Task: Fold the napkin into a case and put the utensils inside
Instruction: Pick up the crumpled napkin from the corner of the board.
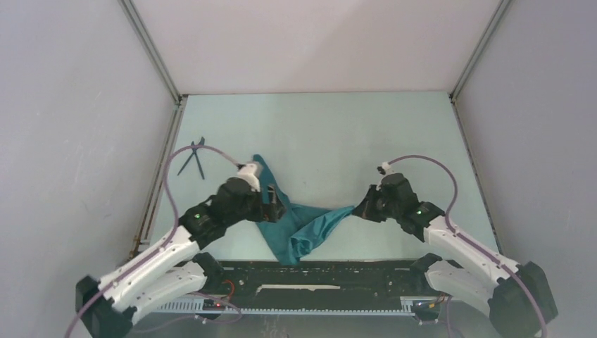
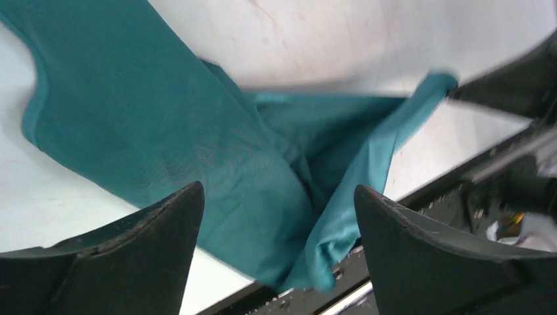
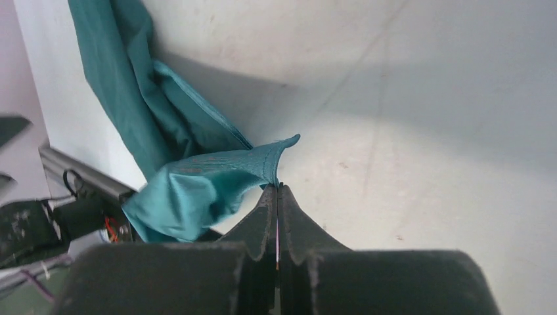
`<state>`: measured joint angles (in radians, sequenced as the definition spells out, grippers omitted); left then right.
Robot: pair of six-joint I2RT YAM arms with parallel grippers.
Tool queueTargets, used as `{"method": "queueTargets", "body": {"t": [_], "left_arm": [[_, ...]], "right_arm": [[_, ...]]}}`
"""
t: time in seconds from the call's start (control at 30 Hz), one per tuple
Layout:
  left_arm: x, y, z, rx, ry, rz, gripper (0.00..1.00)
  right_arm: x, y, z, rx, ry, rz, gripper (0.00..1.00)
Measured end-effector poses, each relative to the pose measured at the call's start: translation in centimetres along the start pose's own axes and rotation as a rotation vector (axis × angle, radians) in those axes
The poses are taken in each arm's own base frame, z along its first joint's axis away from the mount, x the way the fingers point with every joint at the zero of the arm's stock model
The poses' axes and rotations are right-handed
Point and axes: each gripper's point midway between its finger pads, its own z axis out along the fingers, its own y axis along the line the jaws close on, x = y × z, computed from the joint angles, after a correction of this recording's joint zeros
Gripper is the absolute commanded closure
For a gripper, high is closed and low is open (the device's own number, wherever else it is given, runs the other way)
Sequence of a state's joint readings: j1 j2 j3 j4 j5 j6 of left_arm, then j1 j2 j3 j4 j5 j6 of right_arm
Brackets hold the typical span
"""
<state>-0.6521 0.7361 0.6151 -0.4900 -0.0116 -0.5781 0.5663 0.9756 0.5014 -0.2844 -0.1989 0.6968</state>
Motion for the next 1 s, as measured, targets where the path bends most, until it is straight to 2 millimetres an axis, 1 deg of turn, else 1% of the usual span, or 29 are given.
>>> {"method": "queueTargets", "body": {"t": [0.03, 0.07, 0.1, 0.17, 0.2, 0.27, 0.3, 0.33, 0.4, 0.47, 0.53, 0.6, 0.67, 0.7, 0.77, 0.87, 0.9, 0.93, 0.97, 1.0], "left_arm": [[0.9, -0.8, 0.5, 0.009, 0.03, 0.032, 0.21], [1.8, -1.4, 0.9, 0.017, 0.057, 0.054, 0.23], [2.8, -2.0, 1.4, 0.022, 0.093, 0.076, 0.22], [4.8, -2.7, 2.6, 0.024, 0.161, 0.112, 0.14], [5.6, -3.0, 3.0, 0.028, 0.187, 0.126, 0.12], [7.2, -4.2, 3.7, 0.072, 0.235, 0.141, 0.1], [7.8, -4.9, 3.9, 0.101, 0.252, 0.142, 0.11], [8.7, -5.8, 4.2, 0.14, 0.272, 0.142, 0.14], [10.1, -6.7, 4.5, 0.178, 0.307, 0.138, 0.2], [11.3, -7.4, 4.7, 0.198, 0.34, 0.14, 0.23], [12.2, -7.8, 4.9, 0.2, 0.361, 0.147, 0.23], [12.8, -7.9, 4.8, 0.19, 0.365, 0.157, 0.22], [13.3, -8.1, 4.5, 0.183, 0.361, 0.171, 0.23], [13.4, -8.1, 4.5, 0.18, 0.359, 0.174, 0.25], [13.7, -8.3, 4.3, 0.174, 0.359, 0.172, 0.34], [13.7, -8.4, 4.3, 0.163, 0.349, 0.158, 0.5], [13.6, -8.3, 4.4, 0.158, 0.344, 0.155, 0.59], [13.5, -8.2, 4.5, 0.148, 0.336, 0.159, 0.72], [13.4, -8.0, 4.6, 0.139, 0.328, 0.16, 0.81], [13.2, -7.8, 4.6, 0.124, 0.321, 0.161, 0.86]], "right_arm": [[-0.5, -0.7, -0.4, 0.019, -0.025, 0.012, 1.0], [-0.7, -1.1, -0.6, 0.028, -0.038, 0.018, 1.0], [-1.0, -1.5, -0.8, 0.038, -0.051, 0.024, 1.0], [-1.2, -1.9, -1.0, 0.047, -0.061, 0.028, 1.0], [-1.3, -1.9, -1.1, 0.047, -0.062, 0.027, 1.0], [-1.4, -2.0, -1.2, 0.04, -0.062, 0.022, 1.0], [-1.5, -1.9, -1.3, 0.034, -0.062, 0.02, 1.0], [-1.5, -1.9, -1.3, 0.029, -0.065, 0.02, 1.0], [-1.7, -1.7, -1.6, 0.016, -0.072, 0.017, 1.0], [-1.9, -1.4, -1.9, 0.002, -0.084, 0.013, 1.0], [-2.2, -1.1, -2.2, -0.012, -0.1, 0.006, 1.0], [-2.6, -0.8, -2.7, -0.028, -0.12, 0.0, 1.0], [-3.1, -0.7, -3.1, -0.041, -0.144, -0.001, 1.0], [-3.3, -0.5, -3.4, -0.05, -0.156, -0.003, 1.0], [-3.9, -0.7, -3.9, -0.052, -0.186, 0.006, 1.0], [-4.7, -0.8, -4.5, -0.057, -0.22, 0.018, 1.0], [-4.9, -0.6, -4.8, -0.061, -0.228, 0.02, 1.0], [-5.2, -0.4, -5.2, -0.068, -0.236, 0.02, 1.0], [-5.5, 0.1, -5.6, -0.079, -0.247, 0.015, 1.0], [-6.0, 0.7, -6.2, -0.092, -0.26, 0.008, 1.0]]}}
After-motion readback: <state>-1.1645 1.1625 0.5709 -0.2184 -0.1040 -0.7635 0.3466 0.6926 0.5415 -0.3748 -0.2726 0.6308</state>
